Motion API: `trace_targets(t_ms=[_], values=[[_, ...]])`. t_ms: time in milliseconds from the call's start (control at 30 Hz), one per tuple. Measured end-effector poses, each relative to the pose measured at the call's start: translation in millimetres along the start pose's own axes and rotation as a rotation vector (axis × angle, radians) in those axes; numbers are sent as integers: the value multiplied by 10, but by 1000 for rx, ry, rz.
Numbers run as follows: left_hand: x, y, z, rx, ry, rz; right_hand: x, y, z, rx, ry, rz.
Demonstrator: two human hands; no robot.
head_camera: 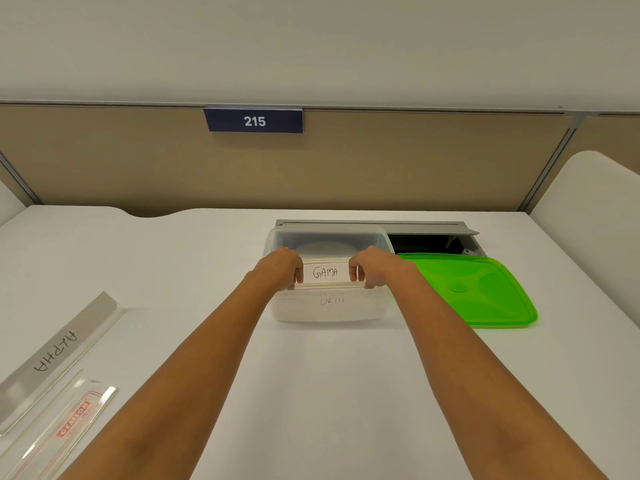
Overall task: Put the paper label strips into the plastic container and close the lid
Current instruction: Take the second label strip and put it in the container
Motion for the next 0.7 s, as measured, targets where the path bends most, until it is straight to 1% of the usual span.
trace_targets(t_ms=[133,367,700], values=[[-8,0,-5,-7,5,10,-14,-1,11,19,-12,11],[-100,117,19,-10,17,96,-117,40,12,53,-39,17],[-463,277,138,14,67,137,-604,274,-13,88,-71,169]])
Point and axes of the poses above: each hand's wrist, its own x-axis towards the middle knuckle, its own y-axis out of the back of the hand, z = x × y, the point moved 8 cm from there along x, towards the middle knuckle, and after that the axes turned 9 degrees about z, right-handed, at the moved point
